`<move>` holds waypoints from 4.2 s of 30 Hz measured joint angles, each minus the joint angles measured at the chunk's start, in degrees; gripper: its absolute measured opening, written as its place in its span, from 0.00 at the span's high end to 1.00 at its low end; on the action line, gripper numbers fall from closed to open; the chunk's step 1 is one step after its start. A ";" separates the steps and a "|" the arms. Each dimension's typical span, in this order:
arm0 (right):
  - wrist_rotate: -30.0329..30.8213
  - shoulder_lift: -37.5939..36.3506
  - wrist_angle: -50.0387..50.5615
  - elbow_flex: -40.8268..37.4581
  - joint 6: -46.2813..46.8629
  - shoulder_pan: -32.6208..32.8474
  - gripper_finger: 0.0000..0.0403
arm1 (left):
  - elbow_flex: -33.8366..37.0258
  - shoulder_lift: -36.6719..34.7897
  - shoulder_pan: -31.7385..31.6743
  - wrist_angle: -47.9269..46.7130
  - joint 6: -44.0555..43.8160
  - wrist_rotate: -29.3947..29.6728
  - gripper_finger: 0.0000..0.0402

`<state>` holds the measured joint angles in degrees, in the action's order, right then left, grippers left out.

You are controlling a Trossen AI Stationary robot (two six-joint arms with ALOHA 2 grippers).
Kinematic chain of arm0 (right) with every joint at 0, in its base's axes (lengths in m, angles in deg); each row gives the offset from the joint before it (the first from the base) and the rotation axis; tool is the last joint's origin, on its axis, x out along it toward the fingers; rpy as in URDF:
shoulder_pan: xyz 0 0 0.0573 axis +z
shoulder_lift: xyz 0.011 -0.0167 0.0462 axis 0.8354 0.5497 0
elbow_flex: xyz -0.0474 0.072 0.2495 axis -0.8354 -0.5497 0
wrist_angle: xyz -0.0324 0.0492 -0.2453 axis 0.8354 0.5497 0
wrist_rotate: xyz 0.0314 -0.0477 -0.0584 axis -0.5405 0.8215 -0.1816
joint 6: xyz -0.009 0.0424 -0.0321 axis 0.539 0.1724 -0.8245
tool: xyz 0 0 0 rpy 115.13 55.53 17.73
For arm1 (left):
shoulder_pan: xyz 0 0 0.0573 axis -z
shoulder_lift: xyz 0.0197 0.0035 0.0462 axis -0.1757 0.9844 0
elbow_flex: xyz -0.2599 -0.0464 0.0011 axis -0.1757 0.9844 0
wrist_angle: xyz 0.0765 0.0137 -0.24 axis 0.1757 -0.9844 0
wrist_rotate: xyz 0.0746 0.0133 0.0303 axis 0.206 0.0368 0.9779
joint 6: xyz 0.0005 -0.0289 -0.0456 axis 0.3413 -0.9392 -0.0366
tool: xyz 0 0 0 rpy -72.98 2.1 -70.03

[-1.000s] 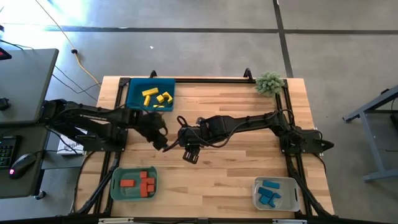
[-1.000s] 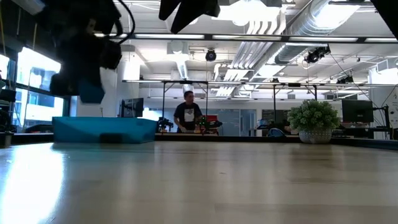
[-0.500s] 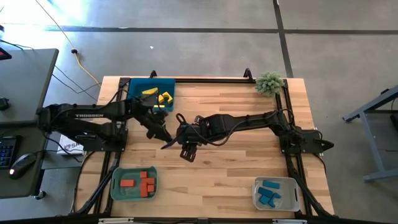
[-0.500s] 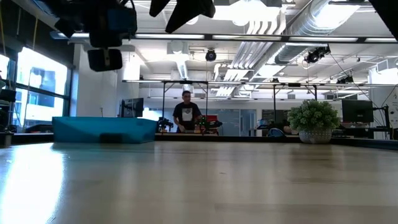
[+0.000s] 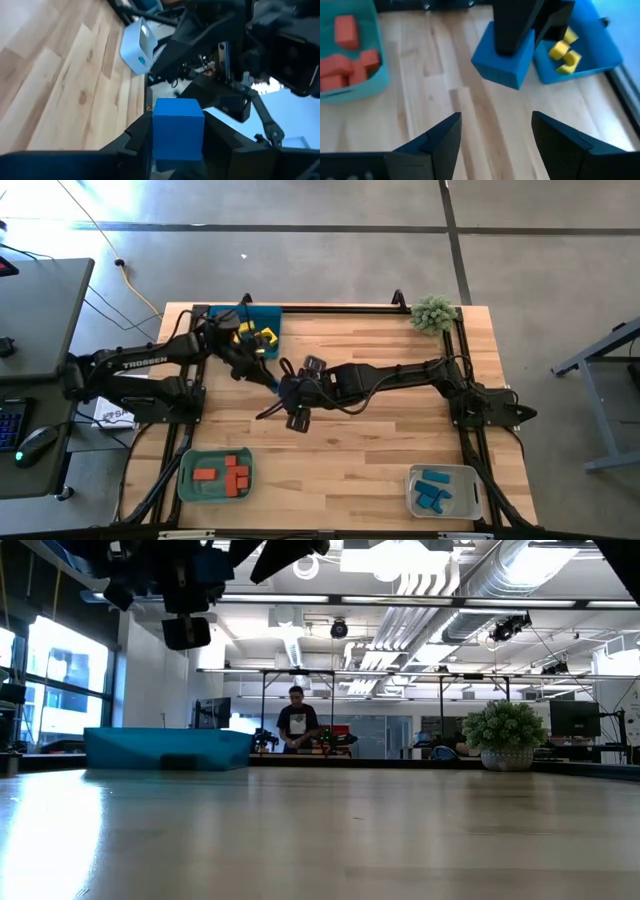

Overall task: Sort & place blocks by color
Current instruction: Put the blue block into the white bin

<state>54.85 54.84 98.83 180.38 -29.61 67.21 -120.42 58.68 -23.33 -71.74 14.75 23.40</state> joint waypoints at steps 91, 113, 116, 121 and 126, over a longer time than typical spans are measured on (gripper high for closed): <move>-6.36 0.09 28.85 -6.23 23.24 11.70 0.73 | 0.00 0.20 -7.35 14.97 3.09 -2.19 0.47; -19.61 -9.37 28.94 -28.10 41.22 28.21 0.72 | 0.00 0.20 -7.33 14.79 2.84 1.92 0.47; -21.79 -11.74 28.86 -31.95 47.94 31.47 0.72 | 0.00 0.20 -7.33 14.79 0.75 2.40 0.47; -26.08 -15.09 28.13 -37.47 57.55 36.42 0.72 | 0.00 0.20 -6.77 14.71 -0.25 7.08 0.47; -29.23 -17.52 25.82 -41.08 62.72 40.18 0.72 | 0.00 0.20 -4.81 14.65 -1.26 15.82 0.47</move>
<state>25.62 37.32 124.65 139.31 33.10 107.39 -120.42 58.87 -28.14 -57.09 13.49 39.22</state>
